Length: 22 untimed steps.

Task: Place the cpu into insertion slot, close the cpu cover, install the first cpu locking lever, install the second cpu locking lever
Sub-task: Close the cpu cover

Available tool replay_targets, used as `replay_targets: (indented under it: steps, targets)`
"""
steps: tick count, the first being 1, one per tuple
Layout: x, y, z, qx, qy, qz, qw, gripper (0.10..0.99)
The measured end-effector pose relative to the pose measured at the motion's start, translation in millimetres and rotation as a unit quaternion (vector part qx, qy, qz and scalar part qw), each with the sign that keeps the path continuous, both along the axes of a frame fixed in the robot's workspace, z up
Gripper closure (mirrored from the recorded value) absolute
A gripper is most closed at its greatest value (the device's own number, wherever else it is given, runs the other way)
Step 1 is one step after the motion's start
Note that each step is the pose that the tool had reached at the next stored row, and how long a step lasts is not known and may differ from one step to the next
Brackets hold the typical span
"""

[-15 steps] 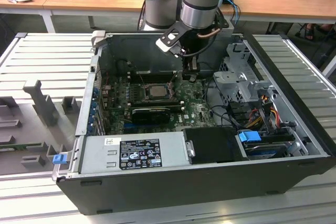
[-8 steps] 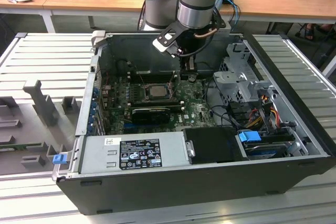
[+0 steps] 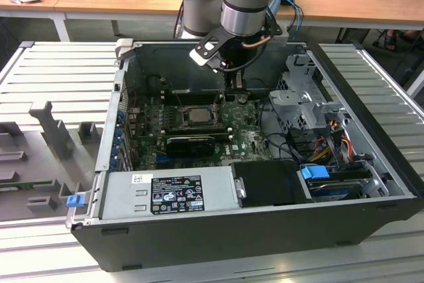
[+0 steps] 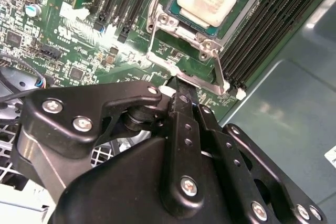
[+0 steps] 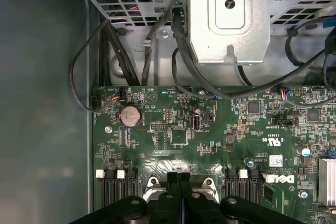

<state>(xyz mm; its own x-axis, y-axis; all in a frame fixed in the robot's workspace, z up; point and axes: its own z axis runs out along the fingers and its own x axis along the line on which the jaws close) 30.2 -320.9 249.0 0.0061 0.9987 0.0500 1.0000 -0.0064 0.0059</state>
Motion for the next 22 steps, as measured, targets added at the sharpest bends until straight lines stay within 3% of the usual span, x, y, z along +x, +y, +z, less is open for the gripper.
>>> replay_targets:
  steps: [22]
  targets:
    - [-14.0,0.0,0.0,0.0000,0.0001,0.000,1.0000,0.980]
